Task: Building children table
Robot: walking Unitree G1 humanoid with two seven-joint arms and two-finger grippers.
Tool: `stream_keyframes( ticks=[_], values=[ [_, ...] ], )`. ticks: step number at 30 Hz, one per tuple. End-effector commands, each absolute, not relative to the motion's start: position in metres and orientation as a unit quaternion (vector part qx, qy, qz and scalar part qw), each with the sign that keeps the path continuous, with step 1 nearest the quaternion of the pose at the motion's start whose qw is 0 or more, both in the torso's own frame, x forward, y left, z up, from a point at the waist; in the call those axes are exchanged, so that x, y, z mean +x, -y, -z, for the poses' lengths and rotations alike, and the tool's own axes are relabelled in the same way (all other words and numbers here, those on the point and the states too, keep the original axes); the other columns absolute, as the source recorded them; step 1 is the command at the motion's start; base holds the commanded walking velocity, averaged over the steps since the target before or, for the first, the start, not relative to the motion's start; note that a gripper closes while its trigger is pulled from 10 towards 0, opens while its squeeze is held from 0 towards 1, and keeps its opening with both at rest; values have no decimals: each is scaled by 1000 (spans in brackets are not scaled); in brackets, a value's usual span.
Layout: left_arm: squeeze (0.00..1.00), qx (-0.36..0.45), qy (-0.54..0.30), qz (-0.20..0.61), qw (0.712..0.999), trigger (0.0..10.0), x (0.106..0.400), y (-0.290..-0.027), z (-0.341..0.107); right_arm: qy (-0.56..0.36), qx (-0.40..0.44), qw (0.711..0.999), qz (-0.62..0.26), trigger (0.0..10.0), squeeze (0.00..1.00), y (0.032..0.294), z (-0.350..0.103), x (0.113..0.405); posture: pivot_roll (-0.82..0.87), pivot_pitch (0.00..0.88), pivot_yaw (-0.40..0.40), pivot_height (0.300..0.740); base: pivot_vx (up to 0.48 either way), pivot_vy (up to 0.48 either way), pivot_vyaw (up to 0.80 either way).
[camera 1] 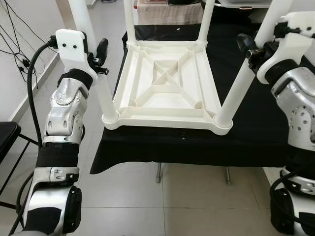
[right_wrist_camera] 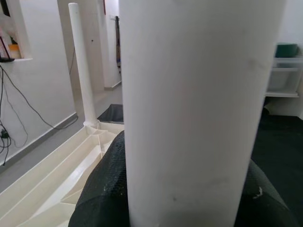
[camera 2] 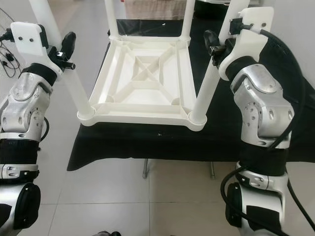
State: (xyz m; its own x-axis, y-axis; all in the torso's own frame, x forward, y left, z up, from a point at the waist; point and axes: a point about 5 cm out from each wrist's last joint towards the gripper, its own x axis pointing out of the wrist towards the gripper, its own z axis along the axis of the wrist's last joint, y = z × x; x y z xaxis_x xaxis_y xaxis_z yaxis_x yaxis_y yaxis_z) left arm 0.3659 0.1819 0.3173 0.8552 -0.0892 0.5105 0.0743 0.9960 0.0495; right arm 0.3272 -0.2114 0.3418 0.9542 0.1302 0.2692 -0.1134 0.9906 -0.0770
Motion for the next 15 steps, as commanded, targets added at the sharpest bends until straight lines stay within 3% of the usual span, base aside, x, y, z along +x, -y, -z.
stream_keyframes(
  ticks=[1, 4, 5, 6, 7, 8, 11, 13, 14, 15],
  values=[
    [0, 16, 258, 26, 966, 0, 370, -189, -319, 51, -29, 996, -62, 0, 0, 210, -307, 335, -71, 172, 2, 740, 0, 0, 0],
    [0, 20, 264, 24, 964, 0, 372, -191, -326, 41, -26, 998, -49, 0, 0, 214, -303, 337, -67, 171, -2, 740, 0, 0, 0],
    [0, 28, 281, 29, 959, 0, 376, -192, -344, 17, -10, 1000, -12, 2627, 0, 223, -290, 342, -55, 171, -5, 740, 0, 0, 0],
    [0, 40, 300, 38, 952, 0, 379, -191, -366, -12, 11, 999, 32, 7490, 0, 234, -273, 348, -38, 169, -3, 740, 0, 0, 0],
    [0, 40, 300, 38, 952, 0, 379, -191, -366, -12, 11, 999, 32, 7490, 0, 234, -273, 348, -38, 169, -3, 740, 0, 0, 0],
    [0, 51, 324, 60, 943, 0, 382, -184, -397, -37, 40, 996, 73, 10000, 0, 243, -253, 355, -27, 170, 2, 740, 0, 0, 0],
    [0, 65, 350, 89, 930, 0, 381, -170, -431, -65, 72, 989, 111, 10000, 0, 251, -229, 362, -10, 166, 17, 740, 0, 0, 0],
    [0, 92, 382, 141, 909, 0, 373, -139, -478, -108, 125, 975, 147, 10000, 0, 252, -191, 366, 13, 157, 41, 740, 0, 0, 0],
    [0, 92, 382, 141, 909, 0, 373, -139, -478, -108, 125, 975, 147, 10000, 0, 252, -191, 366, 13, 157, 41, 740, 0, 0, 0],
    [0, 105, 388, 169, 900, 0, 368, -119, -492, -127, 153, 968, 154, 10000, 0, 247, -174, 366, 22, 152, 59, 740, 0, 0, 0]
  ],
)
